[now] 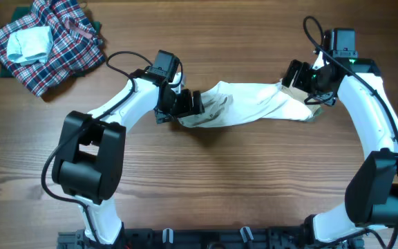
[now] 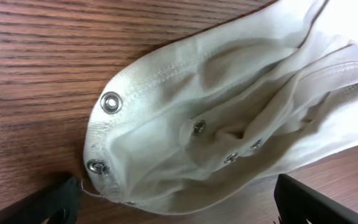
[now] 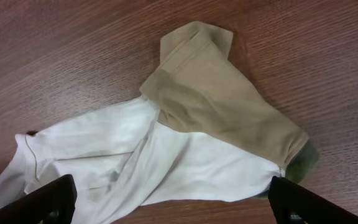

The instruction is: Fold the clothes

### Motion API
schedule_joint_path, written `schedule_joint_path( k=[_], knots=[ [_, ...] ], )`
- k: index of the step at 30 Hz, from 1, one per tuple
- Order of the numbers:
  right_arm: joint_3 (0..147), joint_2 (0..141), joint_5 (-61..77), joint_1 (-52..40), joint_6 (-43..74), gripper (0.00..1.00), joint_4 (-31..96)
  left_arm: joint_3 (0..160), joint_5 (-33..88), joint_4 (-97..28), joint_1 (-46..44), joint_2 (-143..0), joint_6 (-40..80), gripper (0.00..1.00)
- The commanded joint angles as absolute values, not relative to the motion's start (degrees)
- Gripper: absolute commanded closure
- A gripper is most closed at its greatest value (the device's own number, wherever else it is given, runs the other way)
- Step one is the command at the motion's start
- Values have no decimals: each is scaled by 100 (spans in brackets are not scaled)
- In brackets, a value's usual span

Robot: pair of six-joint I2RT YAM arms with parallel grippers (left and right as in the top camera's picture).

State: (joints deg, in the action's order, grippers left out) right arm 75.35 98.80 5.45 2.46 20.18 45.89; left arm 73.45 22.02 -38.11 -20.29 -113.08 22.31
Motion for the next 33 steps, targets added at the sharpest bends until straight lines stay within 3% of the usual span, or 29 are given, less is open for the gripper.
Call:
schedule_joint_path(
  k=[1, 33],
  knots=[
    [7529, 9915, 427, 259, 1929, 0, 4602, 7317, 2390, -3785, -2018, -11417, 2196, 0],
    [7529, 9915, 425, 261, 1922, 0, 4637, 7317, 2917, -3044, -2344, -11869, 2493, 0]
  ],
)
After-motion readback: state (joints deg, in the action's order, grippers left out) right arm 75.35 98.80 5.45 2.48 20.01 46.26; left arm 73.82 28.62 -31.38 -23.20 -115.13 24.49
